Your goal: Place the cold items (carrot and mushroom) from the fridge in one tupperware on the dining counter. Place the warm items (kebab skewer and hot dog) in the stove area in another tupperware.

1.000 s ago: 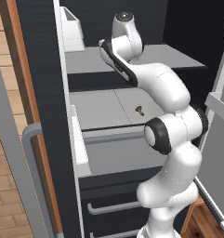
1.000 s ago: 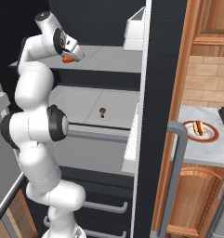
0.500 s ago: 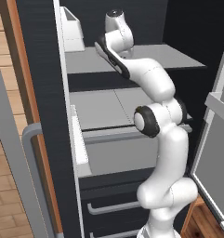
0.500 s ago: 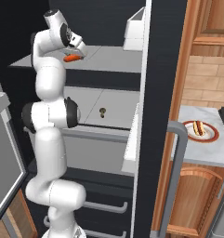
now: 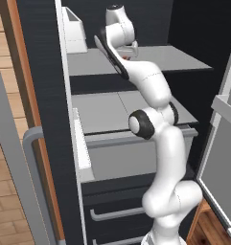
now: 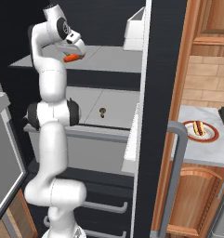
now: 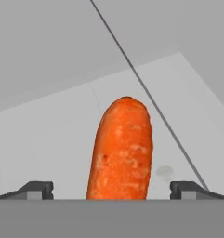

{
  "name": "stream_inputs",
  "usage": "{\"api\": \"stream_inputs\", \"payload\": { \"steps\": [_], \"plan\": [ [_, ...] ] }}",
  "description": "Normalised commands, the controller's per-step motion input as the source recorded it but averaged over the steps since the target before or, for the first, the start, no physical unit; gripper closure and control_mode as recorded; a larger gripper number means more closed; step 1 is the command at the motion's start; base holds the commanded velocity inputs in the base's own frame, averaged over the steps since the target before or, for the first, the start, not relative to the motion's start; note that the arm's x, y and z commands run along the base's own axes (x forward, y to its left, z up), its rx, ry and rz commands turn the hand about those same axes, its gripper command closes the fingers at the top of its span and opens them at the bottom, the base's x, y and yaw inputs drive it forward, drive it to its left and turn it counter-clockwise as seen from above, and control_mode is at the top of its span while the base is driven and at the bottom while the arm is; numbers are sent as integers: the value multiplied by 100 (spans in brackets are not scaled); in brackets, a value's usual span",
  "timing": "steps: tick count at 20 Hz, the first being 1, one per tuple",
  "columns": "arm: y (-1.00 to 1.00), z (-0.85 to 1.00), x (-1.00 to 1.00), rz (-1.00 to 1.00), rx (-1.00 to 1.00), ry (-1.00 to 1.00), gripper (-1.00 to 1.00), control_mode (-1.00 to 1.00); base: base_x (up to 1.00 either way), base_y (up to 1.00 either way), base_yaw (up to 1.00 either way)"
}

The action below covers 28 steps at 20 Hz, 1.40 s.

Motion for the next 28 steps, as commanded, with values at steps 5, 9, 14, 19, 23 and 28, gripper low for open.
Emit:
{"api": "stream_inputs", "payload": {
  "steps": [5, 9, 14, 19, 23, 28],
  "plan": [
    [0, -26, -6, 0, 6, -9, 100, -100, 0, 0, 0],
    [0, -37, -15, 0, 11, -11, 100, -100, 0, 0, 0],
    [-7, -19, -24, 0, 3, -4, 100, -100, 0, 0, 0],
    [-21, -15, -55, 0, -2, -2, 100, -100, 0, 0, 0],
    [-22, -5, -46, 0, 1, -2, 100, -100, 0, 0, 0],
    [-18, -6, -72, 3, 3, -13, 100, -100, 0, 0, 0]
  ]
}}
